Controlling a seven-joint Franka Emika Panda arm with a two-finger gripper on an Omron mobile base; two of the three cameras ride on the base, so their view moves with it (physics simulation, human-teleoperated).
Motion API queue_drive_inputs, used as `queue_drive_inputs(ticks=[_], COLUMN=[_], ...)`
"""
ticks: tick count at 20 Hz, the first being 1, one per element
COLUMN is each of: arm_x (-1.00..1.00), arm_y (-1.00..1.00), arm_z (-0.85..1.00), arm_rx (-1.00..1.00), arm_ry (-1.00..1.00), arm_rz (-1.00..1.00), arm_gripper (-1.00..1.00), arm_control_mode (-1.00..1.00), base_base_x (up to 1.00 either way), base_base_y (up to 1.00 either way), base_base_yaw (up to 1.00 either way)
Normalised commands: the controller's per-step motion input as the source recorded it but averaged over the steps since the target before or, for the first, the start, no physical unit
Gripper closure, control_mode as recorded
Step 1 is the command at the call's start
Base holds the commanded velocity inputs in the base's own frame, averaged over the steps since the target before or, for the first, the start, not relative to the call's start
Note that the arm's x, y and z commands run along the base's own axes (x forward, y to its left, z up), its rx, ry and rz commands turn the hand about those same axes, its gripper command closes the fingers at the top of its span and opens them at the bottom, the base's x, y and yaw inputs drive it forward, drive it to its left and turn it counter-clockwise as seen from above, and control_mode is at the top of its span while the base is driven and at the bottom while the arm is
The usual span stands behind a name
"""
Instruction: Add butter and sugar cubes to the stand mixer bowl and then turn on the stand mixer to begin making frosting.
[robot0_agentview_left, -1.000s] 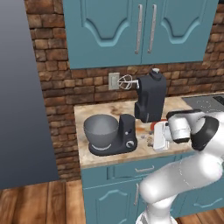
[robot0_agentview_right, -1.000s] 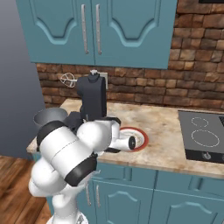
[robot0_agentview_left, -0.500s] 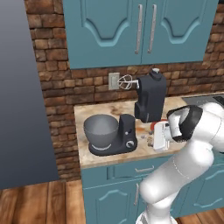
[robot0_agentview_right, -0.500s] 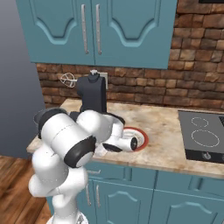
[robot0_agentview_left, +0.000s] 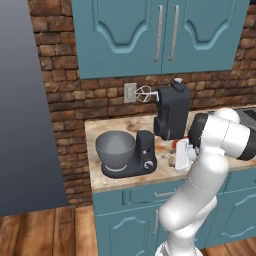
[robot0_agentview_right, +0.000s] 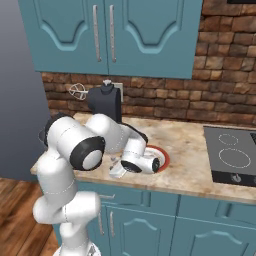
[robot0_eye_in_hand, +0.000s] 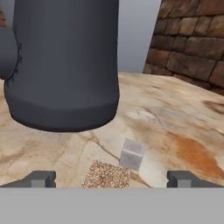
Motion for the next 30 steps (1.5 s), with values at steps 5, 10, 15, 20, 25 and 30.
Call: queue_drive_inputs(ticks=[5, 10, 15, 20, 25, 30], arm_x=[0.0, 0.0, -0.07, -0.3, -0.57, -0.86], arm_y=[-0.02, 0.17, 0.0, 0.15, 0.22, 0.43], arm_z=[-0.19, -0.29, -0.09, 0.18, 0.65, 0.81], arm_rx=[0.01, 0.0, 0.0, 0.0, 0.0, -0.07], arm_ry=[0.0, 0.01, 0.0, -0.06, -0.13, -0.02], arm_rz=[0.0, 0.0, 0.0, -0.04, -0.07, -0.11], arm_gripper=[-1.0, 1.0, 1.0, 1.0, 1.0, 1.0], arm_control_mode=[-1.0, -1.0, -1.0, -1.0, -1.0, -1.0], base_base_x=[0.0, 0.0, 0.0, 0.0, 0.0, 0.0], base_base_y=[0.0, 0.0, 0.0, 0.0, 0.0, 0.0], base_base_yaw=[0.0, 0.0, 0.0, 0.0, 0.0, 0.0])
